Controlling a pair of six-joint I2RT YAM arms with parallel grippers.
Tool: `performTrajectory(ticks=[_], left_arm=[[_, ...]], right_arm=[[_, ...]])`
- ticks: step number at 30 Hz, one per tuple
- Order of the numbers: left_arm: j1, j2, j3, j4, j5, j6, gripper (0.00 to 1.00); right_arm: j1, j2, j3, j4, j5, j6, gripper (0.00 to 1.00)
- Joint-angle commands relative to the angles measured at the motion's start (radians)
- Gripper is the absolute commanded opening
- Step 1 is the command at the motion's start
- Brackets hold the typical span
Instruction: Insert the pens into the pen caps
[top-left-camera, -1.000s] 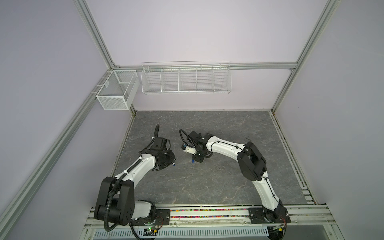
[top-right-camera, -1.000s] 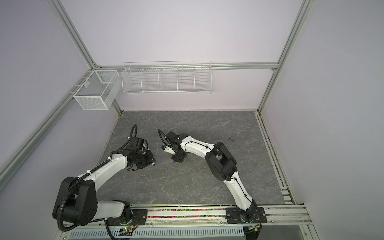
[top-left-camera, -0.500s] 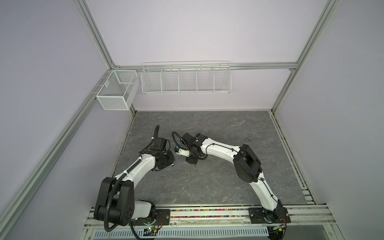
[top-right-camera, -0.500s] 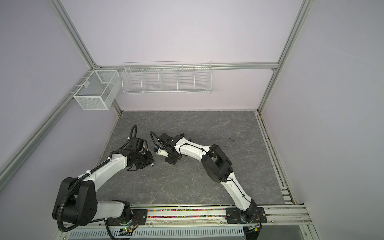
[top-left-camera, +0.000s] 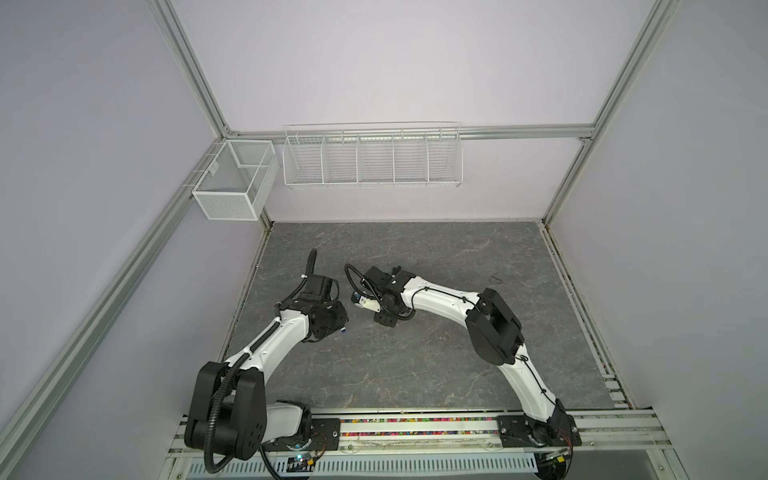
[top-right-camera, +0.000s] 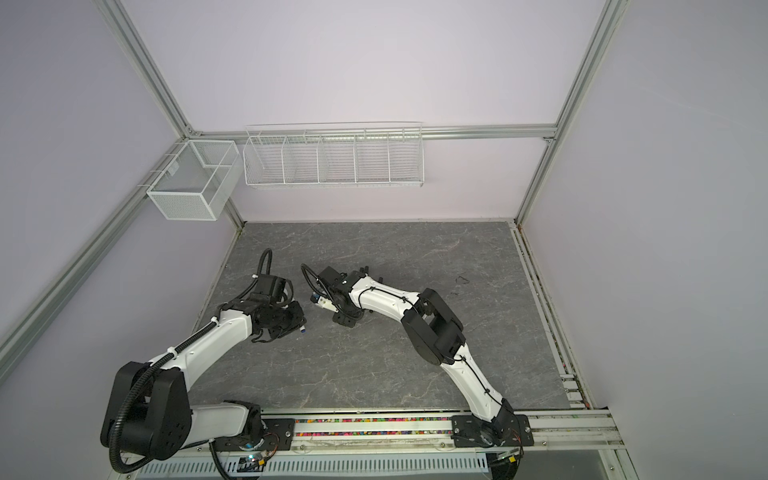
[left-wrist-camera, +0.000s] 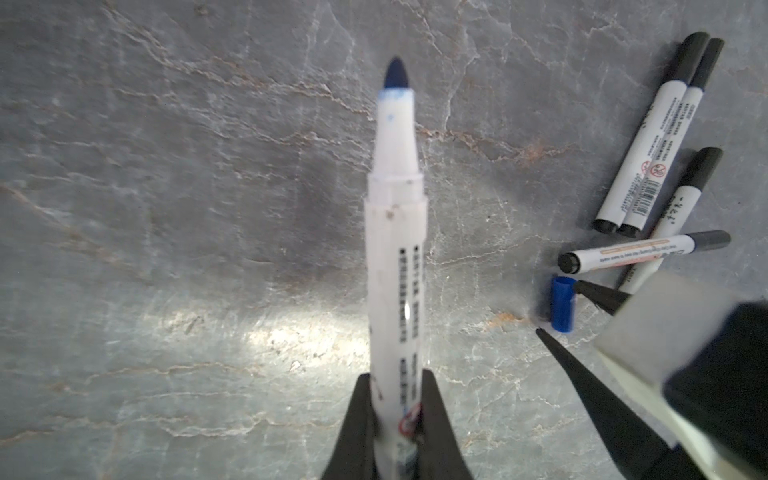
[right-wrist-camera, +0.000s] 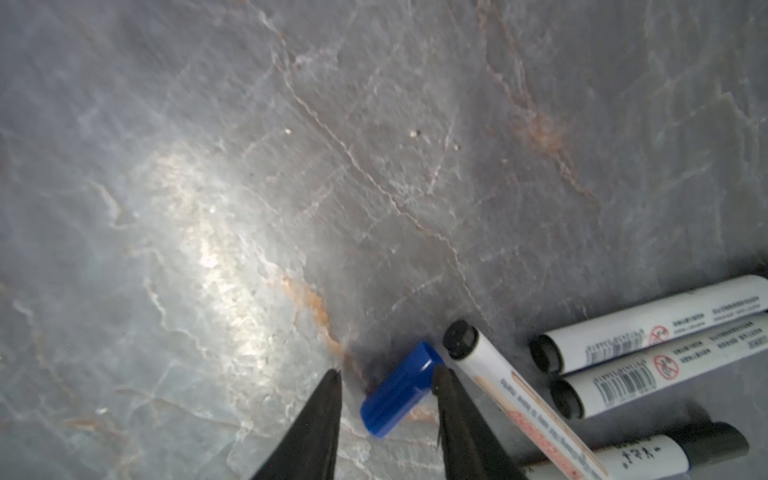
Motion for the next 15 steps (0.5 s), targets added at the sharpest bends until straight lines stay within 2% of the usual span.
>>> performTrajectory(ticks=[1,10,15], left_arm=[[0.007,0.005,-0.011,-0.001,-0.006,0.007,0.00],[0.007,0.033,-0.011,0.030,0.011,-0.003,0.00],[0.006,0.045,-0.011,0.048,0.020,-0.012,0.00]], right_arm=[[-0.002,-0.024,-0.053,-0.004,0.026,0.007,0.42],[-0.040,-0.078,-0.084,0.020,0.023,0.047,0.42],[-0.063,-0.118,-0.094,0.066,-0.042,0.067,0.42]])
